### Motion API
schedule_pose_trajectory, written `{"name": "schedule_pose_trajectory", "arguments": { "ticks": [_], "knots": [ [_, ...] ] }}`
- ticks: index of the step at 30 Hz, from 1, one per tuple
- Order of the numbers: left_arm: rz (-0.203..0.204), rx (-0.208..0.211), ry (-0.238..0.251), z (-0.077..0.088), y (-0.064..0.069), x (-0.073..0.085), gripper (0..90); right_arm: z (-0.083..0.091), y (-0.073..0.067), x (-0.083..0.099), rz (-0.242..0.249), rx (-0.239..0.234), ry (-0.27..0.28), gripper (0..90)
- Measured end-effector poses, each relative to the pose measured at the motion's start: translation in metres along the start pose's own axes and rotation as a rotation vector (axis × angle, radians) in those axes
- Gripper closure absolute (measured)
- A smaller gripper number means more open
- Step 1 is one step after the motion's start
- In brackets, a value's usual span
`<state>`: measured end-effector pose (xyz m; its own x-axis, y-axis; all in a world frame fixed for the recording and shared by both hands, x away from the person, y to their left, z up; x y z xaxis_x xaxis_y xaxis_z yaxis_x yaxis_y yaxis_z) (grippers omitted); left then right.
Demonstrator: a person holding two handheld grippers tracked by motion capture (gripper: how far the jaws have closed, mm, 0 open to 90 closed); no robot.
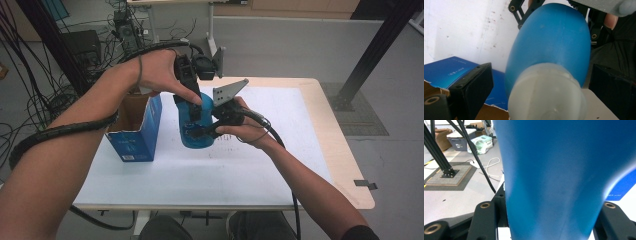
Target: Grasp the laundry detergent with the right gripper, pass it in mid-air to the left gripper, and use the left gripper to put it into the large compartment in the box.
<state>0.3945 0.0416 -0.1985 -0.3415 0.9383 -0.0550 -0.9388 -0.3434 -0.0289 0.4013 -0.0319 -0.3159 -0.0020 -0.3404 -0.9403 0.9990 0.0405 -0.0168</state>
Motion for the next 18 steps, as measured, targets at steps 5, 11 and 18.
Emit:
{"name": "schedule_pose_trajectory", "arguments": {
  "ticks": [5,11,18],
  "knots": [
    [-0.004,0.000,-0.006,0.0004,0.0001,-0.0002,6.1,0.0002,-0.0003,-0.0002,0.001,0.001,-0.002,44.2],
    [-0.004,-0.001,-0.005,-0.0003,0.0000,0.0004,6.1,0.0011,-0.0003,-0.0005,0.001,0.001,-0.001,44.2],
    [-0.003,-0.006,-0.001,0.0014,-0.0004,0.0009,6.1,0.0011,-0.0001,-0.0008,0.002,0.002,-0.001,44.2]
  ]
}}
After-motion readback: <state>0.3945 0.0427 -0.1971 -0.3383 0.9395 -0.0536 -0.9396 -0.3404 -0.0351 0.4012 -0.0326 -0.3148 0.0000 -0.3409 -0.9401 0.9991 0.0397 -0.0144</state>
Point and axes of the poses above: each handheld gripper's, and its own axes: z roughly backward along the jaws, x roughly out of its underside, y roughly to its right, the point moved 5 cm from there along -z, roughly forward along the jaws, and after that the axes turned 3 degrees about y, right-handed, at the moved point
